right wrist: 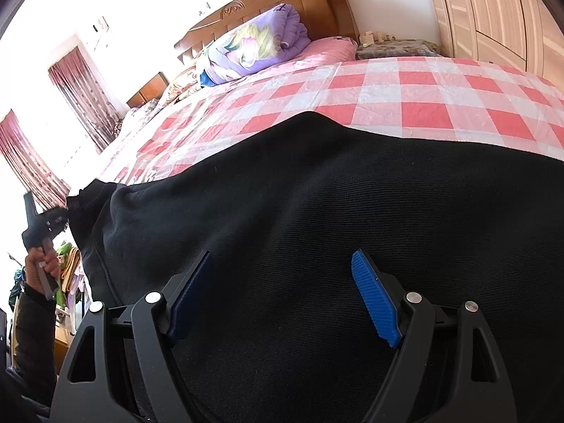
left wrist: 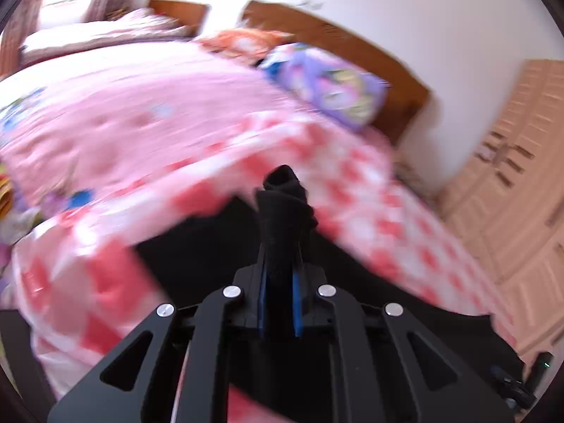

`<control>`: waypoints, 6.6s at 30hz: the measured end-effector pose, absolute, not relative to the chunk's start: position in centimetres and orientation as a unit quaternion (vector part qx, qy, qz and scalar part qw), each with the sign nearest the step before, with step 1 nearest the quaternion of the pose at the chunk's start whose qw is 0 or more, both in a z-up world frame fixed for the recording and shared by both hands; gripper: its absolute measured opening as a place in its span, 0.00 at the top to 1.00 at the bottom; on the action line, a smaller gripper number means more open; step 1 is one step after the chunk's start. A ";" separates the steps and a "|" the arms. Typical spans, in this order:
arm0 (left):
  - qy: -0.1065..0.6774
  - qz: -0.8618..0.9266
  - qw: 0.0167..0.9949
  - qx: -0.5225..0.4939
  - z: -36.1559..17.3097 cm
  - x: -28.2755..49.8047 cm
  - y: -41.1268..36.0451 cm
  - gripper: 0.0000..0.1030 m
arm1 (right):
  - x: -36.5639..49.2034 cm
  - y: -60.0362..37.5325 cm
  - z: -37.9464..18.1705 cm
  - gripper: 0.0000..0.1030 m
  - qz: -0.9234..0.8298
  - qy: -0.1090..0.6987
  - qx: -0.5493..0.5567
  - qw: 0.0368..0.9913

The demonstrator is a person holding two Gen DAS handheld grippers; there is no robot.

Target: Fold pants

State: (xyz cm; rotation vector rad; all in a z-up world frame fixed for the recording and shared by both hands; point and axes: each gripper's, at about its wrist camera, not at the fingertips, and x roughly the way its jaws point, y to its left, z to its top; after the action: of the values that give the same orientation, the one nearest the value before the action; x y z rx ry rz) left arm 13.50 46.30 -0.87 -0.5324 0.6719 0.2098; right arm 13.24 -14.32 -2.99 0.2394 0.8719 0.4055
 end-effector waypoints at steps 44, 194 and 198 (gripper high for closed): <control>0.368 0.220 0.903 0.017 -6.2 15.8 35.3 0.12 | 21.2 15.1 -2.7 0.77 0.437 0.366 -0.295 0.767; 0.217 -0.142 0.957 0.133 1.0 2.1 14.4 0.08 | 12.5 -12.8 -1.1 0.09 0.296 0.451 0.254 0.803; 0.255 -0.025 0.965 0.056 -0.2 2.3 22.5 0.08 | 14.7 -8.4 -2.6 0.09 0.328 0.503 0.258 0.757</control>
State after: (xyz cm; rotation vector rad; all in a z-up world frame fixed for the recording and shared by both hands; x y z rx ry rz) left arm 2.31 22.52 -0.19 0.1130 0.5159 -0.0505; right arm 14.67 -8.44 -2.65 0.5621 1.0970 0.7144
